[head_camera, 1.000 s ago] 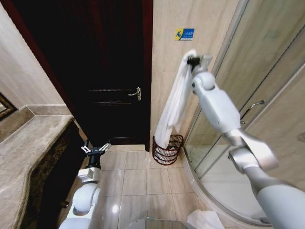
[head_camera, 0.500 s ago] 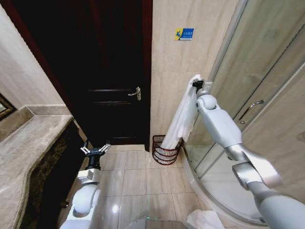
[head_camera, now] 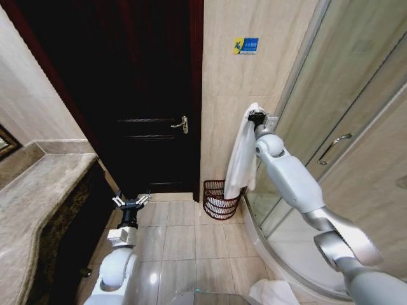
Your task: Discard the used towel into the hamper.
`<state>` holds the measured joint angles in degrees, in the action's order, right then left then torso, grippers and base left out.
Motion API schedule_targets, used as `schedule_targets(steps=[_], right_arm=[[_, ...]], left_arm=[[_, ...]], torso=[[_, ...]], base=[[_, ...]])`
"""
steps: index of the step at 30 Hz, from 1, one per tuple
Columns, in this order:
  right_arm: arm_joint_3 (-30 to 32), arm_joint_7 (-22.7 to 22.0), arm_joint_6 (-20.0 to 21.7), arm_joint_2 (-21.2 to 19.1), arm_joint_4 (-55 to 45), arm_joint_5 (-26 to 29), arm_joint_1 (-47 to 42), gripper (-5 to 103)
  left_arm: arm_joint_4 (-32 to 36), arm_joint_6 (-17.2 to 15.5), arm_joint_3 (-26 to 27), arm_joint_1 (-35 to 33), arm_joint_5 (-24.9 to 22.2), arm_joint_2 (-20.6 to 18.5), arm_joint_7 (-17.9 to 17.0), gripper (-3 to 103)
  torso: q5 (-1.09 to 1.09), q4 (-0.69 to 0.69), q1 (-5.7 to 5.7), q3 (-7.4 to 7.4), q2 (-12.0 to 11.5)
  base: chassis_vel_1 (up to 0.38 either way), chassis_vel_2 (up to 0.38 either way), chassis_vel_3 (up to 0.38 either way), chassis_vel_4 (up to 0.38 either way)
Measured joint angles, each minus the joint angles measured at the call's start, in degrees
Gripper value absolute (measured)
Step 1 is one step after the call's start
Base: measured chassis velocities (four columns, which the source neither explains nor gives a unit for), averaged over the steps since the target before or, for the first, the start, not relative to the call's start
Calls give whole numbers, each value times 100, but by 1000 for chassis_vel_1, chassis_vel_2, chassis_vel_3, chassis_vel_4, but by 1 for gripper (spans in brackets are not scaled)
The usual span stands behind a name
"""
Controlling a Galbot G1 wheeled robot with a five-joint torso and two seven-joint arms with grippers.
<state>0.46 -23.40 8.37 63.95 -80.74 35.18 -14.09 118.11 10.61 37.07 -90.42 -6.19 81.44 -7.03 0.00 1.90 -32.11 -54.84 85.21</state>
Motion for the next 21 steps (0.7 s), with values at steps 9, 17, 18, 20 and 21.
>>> schedule_targets(steps=[9,17,18,20,21], right_arm=[[310,124,-339,193,-2,-455,-280,2],[361,284,-537,627,317,-598,-280,2],[361,284,-537,627,317,-598,-280,2],[400,278,-528,668,244,-632,-405,2],[413,279,-514,668,199,-644,-485,2]], left_arm=[[-147,79,-11,-10,118,26,84,100],[-176,134,-14,-48,206,66,107,100],[-176,134,-14,-48,206,66,107,100],[-162,173,27,-107,206,84,108,100],[-161,188,33,-124,206,96,108,100]], torso=[[1,-1,146,171,-319],[0,1,277,326,-610],[0,1,277,326,-610],[-1,2,331,385,-717],[0,1,350,409,-760]], base=[[0,0,0,0],[0,0,0,0],[0,0,0,0],[0,0,0,0],[0,0,0,0]])
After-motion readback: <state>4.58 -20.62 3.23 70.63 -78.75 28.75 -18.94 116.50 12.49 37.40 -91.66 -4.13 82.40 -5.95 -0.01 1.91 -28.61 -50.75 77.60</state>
